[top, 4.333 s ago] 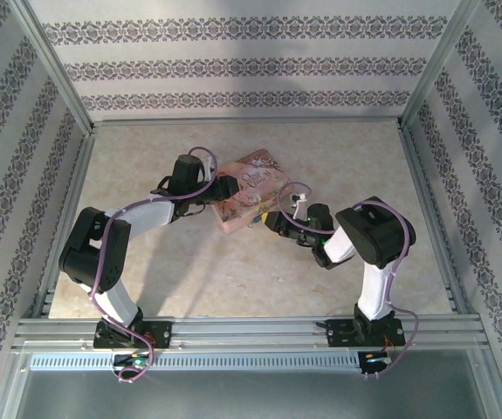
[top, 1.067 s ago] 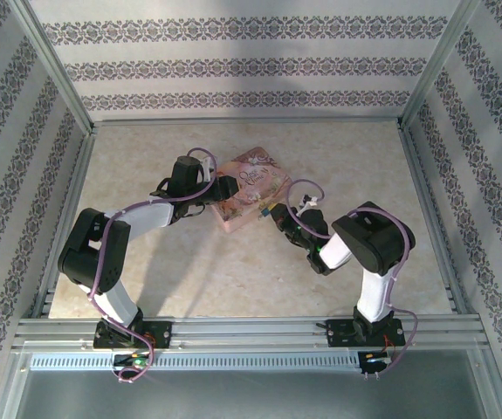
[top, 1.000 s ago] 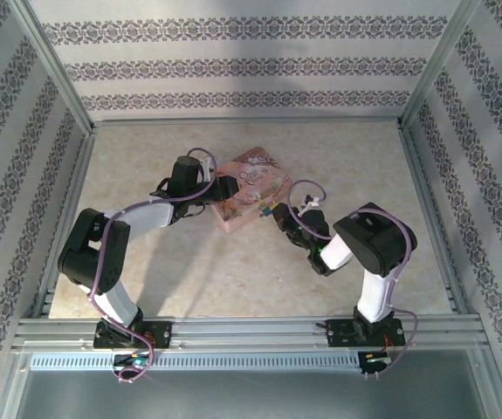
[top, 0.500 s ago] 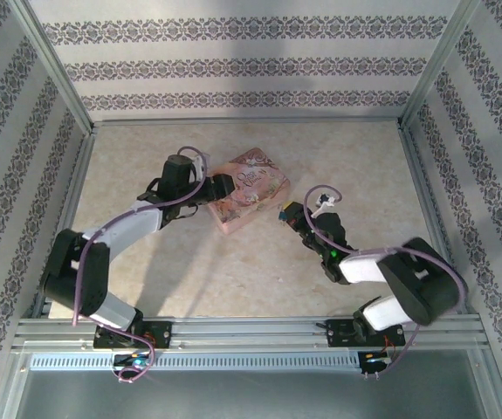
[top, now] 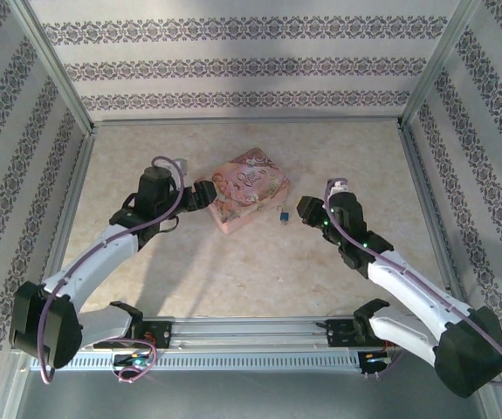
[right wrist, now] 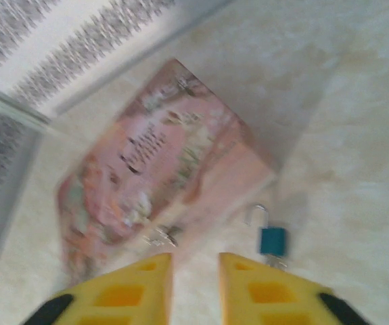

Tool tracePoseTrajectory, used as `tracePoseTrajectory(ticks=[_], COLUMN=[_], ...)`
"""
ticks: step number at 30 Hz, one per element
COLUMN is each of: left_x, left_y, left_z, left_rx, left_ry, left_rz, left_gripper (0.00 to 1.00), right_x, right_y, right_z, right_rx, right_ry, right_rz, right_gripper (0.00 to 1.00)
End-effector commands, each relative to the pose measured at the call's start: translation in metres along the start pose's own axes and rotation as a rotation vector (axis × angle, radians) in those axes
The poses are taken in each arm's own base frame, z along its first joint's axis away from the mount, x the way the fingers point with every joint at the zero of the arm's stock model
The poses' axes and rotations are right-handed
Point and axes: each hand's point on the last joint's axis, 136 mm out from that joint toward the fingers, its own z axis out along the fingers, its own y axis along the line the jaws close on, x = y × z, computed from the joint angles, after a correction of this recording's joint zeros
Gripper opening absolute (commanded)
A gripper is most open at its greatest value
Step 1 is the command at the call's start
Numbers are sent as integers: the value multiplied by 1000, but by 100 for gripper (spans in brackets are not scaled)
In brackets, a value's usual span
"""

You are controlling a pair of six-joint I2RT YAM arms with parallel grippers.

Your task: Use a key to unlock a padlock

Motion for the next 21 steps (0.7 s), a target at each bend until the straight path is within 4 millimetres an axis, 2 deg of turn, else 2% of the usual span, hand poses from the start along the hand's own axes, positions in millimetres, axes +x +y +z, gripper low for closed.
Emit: tracePoseTrajectory(ticks=[1, 5, 8, 13, 21], left_x=[5, 7, 9, 13, 15], left_y=[26, 38, 45, 53, 57], left_z=[-16, -31, -39, -47, -50], left_rx=[-112, -156, -180, -210, -217], left_ry=[-19, -58, -76, -79, -76], left_rz=[36, 33, 33, 34, 26], left_gripper=[79, 83, 85, 86, 87], right_x=[38, 48, 51, 62, 77], right_y=[-31, -30, -28, -25, -38], right_z=[-1, 17, 32, 60, 97], right_rx=[163, 229, 285, 327, 395], right_ry=[248, 323, 342, 384, 418], right_rz=[-164, -225, -284, -318, -321], right_gripper=[35, 47, 52, 54, 55])
